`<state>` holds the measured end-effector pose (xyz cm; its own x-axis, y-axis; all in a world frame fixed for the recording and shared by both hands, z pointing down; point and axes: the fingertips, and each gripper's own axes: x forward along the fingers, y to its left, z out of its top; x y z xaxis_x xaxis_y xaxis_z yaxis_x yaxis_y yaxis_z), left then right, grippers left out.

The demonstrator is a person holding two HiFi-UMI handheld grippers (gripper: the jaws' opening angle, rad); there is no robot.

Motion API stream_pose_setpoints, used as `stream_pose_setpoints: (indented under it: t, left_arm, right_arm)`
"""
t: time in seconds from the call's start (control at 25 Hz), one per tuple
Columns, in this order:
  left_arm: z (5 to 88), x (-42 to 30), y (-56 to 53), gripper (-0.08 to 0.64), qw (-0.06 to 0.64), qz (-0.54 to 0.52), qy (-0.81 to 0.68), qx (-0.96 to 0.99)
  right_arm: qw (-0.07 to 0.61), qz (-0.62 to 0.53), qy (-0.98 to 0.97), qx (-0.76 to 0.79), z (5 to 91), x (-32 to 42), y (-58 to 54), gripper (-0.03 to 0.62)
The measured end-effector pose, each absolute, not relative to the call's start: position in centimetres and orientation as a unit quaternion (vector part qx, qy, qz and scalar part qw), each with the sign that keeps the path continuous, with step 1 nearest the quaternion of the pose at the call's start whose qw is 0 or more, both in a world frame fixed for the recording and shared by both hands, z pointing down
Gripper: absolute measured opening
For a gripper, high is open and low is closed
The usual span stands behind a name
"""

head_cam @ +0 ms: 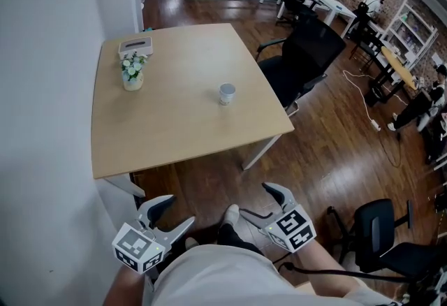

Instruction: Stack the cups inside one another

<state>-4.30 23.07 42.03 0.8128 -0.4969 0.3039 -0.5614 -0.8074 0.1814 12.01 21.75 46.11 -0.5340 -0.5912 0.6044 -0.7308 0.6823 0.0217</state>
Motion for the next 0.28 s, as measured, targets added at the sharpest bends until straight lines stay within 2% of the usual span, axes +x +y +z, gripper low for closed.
stream_pose_setpoints:
  t: [0.28]
  left_arm:
    - [42.25, -4.84, 23.69, 0.276, 0.136, 0.118, -0.287, 0.941]
  right_arm:
    - [0.303, 0.117, -0.87, 0.372, 46.57, 11.33, 22.16, 0.393]
